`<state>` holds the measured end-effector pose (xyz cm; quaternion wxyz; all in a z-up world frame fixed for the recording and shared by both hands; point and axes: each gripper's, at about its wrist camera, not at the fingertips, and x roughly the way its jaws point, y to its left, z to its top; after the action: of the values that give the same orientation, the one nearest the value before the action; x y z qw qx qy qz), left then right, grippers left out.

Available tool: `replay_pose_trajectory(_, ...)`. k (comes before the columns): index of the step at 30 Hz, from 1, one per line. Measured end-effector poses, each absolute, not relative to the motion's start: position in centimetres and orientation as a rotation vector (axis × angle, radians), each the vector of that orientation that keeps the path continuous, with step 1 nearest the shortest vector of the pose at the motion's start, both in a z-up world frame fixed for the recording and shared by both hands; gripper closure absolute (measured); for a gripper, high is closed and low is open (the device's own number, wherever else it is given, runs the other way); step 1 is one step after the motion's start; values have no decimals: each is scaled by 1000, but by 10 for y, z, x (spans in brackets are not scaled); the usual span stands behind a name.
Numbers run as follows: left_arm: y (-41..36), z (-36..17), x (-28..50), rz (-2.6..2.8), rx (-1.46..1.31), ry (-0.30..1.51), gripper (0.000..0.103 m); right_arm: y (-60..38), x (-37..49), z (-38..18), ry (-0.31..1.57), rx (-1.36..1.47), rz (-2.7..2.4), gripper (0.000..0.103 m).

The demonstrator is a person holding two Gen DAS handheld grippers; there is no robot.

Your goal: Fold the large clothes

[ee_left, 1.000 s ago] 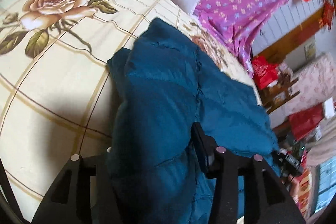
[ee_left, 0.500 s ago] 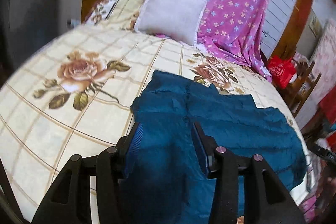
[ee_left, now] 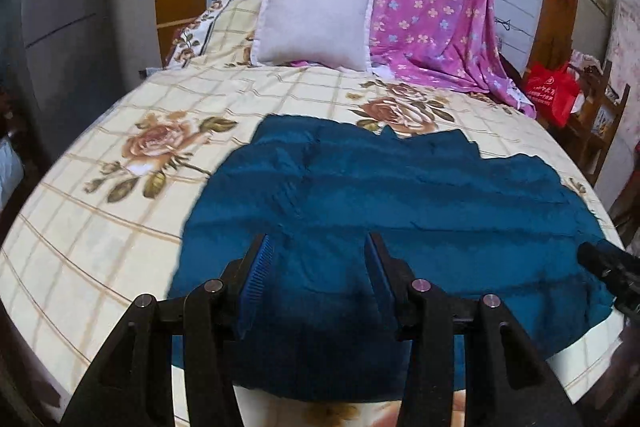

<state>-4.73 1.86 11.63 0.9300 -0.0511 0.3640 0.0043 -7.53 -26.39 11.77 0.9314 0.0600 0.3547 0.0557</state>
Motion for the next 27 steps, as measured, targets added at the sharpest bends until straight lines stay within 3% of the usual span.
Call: replay_pose_trajectory(27, -33, 113, -70, 27, -45, 693, 70, -234, -93, 114, 674, 29, 76, 8)
